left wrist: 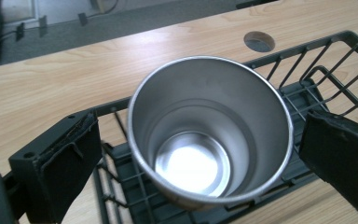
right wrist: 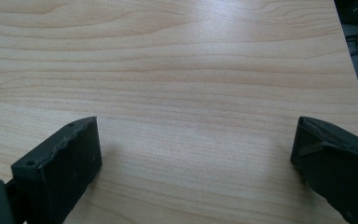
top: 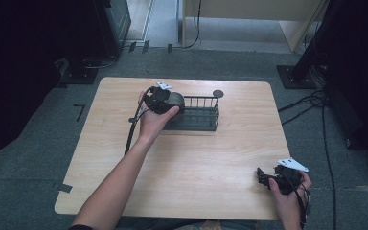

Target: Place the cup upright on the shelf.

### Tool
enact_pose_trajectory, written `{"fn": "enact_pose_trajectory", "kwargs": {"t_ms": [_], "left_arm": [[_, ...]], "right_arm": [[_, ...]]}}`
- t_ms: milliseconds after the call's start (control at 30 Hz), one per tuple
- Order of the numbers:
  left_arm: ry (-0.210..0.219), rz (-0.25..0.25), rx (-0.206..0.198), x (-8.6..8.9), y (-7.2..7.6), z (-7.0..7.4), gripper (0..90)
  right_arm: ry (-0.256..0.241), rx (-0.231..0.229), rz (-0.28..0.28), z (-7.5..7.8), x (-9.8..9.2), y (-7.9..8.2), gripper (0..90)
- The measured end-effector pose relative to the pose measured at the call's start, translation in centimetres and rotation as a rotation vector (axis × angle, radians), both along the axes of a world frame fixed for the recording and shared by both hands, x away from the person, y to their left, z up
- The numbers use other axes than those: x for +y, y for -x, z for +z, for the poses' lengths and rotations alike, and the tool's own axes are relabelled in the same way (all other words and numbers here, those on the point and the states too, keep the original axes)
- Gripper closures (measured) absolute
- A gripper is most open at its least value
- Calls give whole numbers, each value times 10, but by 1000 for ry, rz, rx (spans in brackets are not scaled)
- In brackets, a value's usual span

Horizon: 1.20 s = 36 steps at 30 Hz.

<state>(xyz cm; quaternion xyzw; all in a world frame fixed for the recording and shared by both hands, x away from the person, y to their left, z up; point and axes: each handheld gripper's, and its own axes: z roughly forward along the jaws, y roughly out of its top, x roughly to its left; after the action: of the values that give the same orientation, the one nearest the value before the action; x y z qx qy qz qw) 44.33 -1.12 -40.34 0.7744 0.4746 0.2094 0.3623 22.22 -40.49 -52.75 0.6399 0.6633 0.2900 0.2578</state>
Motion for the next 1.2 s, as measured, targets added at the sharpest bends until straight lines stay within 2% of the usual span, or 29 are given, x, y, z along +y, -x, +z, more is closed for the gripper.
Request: {"fn": "enact_pose_trajectory", "kwargs": {"t_ms": [233,367,467,733,867,1100,1200], "left_arm": [[41,3,-25,19,15,11,0],[45,-2,-35,28,26,13,0],[55,15,-42,37,34,12,0],[56,36,-42,55,54,1,0],[68,23,-38,63,65,-6,0],[72,26,-9,75,75,-22,0],[77,34,-15,80,80,-26,0]], "right_arm": [[0,0,0,0,0,0,11],[0,0,0,0,0,0,11],[0,0,0,0,0,0,11],[0,0,0,0,0,0,11],[0,0,0,0,0,0,11],[0,0,0,0,0,0,11],[0,0,0,0,0,0,11]]}}
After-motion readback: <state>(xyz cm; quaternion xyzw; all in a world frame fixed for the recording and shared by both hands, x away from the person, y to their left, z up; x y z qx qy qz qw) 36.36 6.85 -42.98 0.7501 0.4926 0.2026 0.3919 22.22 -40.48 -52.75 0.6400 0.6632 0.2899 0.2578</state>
